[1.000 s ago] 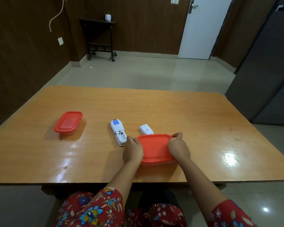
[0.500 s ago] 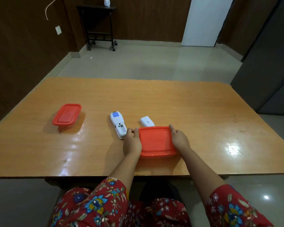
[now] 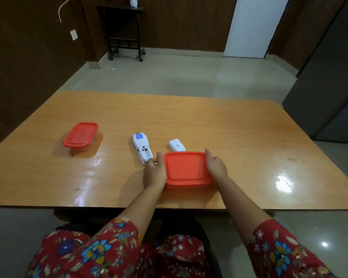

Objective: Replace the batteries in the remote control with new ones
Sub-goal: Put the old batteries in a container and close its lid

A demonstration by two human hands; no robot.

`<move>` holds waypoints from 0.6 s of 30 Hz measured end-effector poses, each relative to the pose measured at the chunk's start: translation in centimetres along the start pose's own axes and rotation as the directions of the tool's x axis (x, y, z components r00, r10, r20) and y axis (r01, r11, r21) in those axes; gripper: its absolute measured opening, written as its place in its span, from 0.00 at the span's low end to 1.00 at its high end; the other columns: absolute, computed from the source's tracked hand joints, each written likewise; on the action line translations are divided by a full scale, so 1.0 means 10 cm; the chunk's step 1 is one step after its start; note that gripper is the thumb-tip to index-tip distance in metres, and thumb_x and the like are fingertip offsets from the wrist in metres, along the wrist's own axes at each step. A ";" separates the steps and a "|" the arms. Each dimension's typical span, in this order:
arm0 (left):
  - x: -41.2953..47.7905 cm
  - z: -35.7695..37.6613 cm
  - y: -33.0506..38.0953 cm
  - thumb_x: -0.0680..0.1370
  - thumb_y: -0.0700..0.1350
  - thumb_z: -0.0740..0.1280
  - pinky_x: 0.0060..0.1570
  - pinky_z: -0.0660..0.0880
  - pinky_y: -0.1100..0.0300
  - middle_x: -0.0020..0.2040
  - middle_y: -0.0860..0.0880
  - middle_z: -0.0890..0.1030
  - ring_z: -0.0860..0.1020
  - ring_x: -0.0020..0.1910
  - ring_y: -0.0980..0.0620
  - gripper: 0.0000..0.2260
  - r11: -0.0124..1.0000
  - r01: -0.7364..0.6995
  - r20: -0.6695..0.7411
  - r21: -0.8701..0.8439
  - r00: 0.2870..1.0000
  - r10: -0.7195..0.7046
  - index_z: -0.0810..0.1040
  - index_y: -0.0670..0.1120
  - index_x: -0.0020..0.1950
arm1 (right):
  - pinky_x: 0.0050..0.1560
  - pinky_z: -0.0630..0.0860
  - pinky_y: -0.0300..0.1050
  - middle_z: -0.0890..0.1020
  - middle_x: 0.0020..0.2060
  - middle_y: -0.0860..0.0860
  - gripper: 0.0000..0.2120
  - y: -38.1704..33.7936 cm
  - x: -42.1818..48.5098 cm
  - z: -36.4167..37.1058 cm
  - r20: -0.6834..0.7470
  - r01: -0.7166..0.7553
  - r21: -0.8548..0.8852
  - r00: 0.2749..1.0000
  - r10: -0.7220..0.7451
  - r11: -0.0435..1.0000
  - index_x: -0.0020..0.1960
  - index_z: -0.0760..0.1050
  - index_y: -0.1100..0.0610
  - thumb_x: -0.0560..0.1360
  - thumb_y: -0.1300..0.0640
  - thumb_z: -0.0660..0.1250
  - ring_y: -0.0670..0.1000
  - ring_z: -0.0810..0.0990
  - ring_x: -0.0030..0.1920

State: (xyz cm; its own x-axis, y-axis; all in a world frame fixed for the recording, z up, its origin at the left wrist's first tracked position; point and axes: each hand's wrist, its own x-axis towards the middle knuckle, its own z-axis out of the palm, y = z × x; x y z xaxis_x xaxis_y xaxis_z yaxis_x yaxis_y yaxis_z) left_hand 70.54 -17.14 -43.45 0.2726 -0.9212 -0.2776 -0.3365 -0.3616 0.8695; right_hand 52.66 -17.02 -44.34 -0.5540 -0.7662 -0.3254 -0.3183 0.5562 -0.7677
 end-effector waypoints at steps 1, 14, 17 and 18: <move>-0.05 -0.03 -0.04 0.79 0.60 0.54 0.50 0.71 0.54 0.48 0.50 0.77 0.75 0.48 0.47 0.19 0.999 -0.007 -0.008 -0.036 1.000 0.007 0.75 0.47 0.54 | 0.60 0.71 0.53 0.77 0.61 0.60 0.39 0.02 -0.03 -0.05 0.004 -0.023 0.108 1.000 0.023 0.994 0.65 0.72 0.62 0.74 0.31 0.48 0.61 0.75 0.61; -0.38 0.59 0.16 0.71 0.51 0.66 0.58 0.76 0.47 0.60 0.47 0.77 0.79 0.56 0.49 0.22 0.934 -0.150 0.207 -0.325 0.952 0.225 0.75 0.54 0.65 | 0.53 0.75 0.47 0.74 0.57 0.51 0.23 0.43 -0.29 -0.57 0.053 0.012 0.638 0.997 -0.060 0.770 0.70 0.61 0.49 0.77 0.48 0.63 0.52 0.75 0.56; -0.32 0.99 0.47 0.76 0.41 0.66 0.59 0.76 0.47 0.54 0.47 0.79 0.79 0.52 0.49 0.17 0.922 -0.087 0.304 -0.378 0.929 0.213 0.75 0.44 0.65 | 0.57 0.76 0.53 0.75 0.57 0.53 0.22 0.50 0.11 -0.81 -0.026 0.014 0.650 1.000 0.004 0.760 0.66 0.63 0.52 0.76 0.48 0.64 0.54 0.76 0.57; -0.28 1.15 0.57 0.76 0.38 0.65 0.59 0.76 0.48 0.52 0.47 0.79 0.78 0.50 0.49 0.16 0.926 -0.074 0.333 -0.369 0.920 0.206 0.75 0.42 0.65 | 0.58 0.76 0.55 0.75 0.58 0.54 0.22 0.52 0.27 -0.90 -0.048 0.020 0.647 0.999 0.015 0.763 0.64 0.65 0.52 0.75 0.46 0.66 0.55 0.76 0.57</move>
State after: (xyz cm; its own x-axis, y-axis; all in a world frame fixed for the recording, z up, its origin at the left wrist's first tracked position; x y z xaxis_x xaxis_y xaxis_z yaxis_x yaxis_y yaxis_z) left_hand 57.55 -18.31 -42.44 -0.1183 -0.9701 -0.2121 0.0012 -0.2137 0.9769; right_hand 42.59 -13.36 -44.26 -0.5954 -0.7412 -0.3100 0.2438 0.2010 -0.9488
